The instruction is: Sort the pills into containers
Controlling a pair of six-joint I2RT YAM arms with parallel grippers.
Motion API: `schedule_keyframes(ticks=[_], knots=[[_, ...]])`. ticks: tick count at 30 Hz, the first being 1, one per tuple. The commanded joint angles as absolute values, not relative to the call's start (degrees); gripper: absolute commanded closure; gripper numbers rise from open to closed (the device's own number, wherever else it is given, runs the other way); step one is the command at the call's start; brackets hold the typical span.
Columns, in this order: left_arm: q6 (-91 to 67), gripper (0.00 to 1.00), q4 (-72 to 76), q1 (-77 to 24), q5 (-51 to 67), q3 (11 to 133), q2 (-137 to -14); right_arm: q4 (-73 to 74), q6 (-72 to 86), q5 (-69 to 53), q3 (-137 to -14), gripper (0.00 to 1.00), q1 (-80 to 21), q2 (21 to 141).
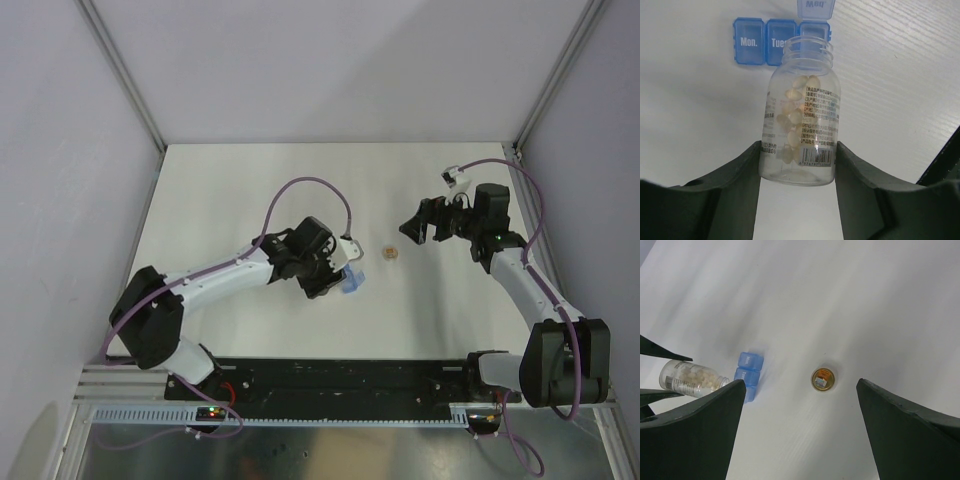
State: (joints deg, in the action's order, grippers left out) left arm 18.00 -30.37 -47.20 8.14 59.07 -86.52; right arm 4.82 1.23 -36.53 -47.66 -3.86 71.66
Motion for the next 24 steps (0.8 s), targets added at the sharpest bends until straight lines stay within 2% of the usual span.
schedule_keyframes(ticks=[1,24], knots=[[20.3,1.00,-32.8,-48.0,7.6,62.7,-87.4,2.5,0.6,-37.9,-47.4,0.01,-3.4,70.0],[23.1,1.00,-38.0,-48.9,6.2,67.3,-91.5,2.3,1.3,-39.3,-47.2,0.01,-3.0,70.5]])
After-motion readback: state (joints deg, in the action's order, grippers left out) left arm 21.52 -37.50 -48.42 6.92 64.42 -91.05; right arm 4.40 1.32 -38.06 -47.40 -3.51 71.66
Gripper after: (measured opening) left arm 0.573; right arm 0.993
